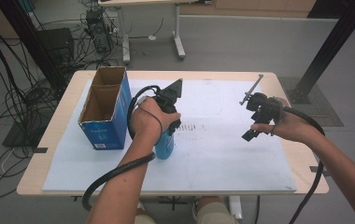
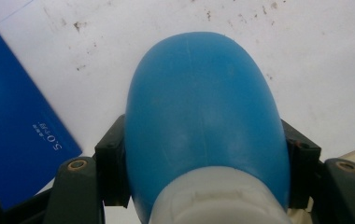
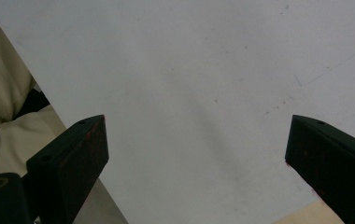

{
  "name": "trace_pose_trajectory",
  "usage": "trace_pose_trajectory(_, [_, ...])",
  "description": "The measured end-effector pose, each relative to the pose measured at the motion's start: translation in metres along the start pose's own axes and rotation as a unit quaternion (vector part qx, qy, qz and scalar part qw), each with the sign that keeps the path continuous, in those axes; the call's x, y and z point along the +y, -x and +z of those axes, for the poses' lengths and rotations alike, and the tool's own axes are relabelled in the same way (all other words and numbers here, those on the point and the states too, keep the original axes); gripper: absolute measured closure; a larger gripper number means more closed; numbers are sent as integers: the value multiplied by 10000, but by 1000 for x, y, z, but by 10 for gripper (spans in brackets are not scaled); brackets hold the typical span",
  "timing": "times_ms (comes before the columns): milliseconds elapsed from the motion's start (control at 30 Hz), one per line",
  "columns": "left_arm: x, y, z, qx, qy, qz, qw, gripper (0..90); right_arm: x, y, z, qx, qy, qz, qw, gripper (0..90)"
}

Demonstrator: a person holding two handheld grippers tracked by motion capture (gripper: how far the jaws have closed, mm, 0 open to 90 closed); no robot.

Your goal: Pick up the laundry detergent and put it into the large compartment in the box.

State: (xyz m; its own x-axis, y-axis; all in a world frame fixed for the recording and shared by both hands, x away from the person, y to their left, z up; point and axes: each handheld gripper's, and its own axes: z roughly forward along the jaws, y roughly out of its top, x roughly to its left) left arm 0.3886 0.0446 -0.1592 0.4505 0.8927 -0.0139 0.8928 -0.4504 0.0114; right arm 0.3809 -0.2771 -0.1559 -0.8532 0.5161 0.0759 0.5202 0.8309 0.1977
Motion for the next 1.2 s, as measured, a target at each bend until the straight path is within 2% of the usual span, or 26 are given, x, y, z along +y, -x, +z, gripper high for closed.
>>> trace_pose_trajectory(1200, [1,-3,0,-23,-29,59,10000,365,1,1,0,-6,-19,6,10000,58])
